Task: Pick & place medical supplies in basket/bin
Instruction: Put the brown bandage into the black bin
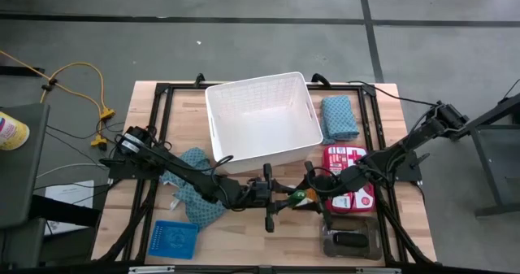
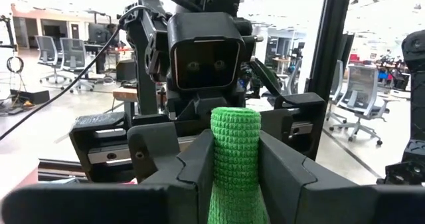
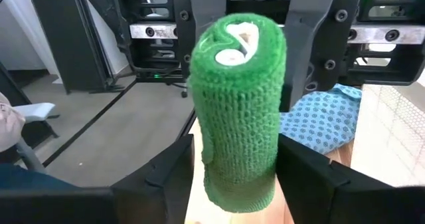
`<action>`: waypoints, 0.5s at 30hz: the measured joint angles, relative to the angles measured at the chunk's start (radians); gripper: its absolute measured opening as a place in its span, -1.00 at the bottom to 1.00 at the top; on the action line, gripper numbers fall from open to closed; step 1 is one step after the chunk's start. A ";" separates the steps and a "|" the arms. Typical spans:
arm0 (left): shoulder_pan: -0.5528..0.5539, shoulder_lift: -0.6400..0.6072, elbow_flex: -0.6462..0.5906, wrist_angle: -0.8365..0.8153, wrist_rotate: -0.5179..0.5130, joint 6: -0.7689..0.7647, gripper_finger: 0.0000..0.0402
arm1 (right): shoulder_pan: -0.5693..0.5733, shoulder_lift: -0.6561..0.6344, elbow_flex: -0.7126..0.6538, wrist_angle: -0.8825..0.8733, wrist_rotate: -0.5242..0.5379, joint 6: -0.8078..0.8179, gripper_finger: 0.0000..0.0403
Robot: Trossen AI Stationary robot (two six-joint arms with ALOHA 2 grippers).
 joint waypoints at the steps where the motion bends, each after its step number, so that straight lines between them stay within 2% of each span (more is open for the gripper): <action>1: 0.000 0.000 0.000 0.000 0.000 0.000 -0.53 | 0.000 0.000 0.000 -0.001 0.002 0.000 -0.12; 9: 0.000 0.000 0.000 0.000 0.000 0.000 -0.53 | 0.000 0.000 0.000 -0.003 0.004 0.000 -0.40; 15: 0.000 0.000 0.000 0.000 0.000 -0.004 -0.53 | 0.000 0.000 0.000 -0.003 0.003 0.000 -0.47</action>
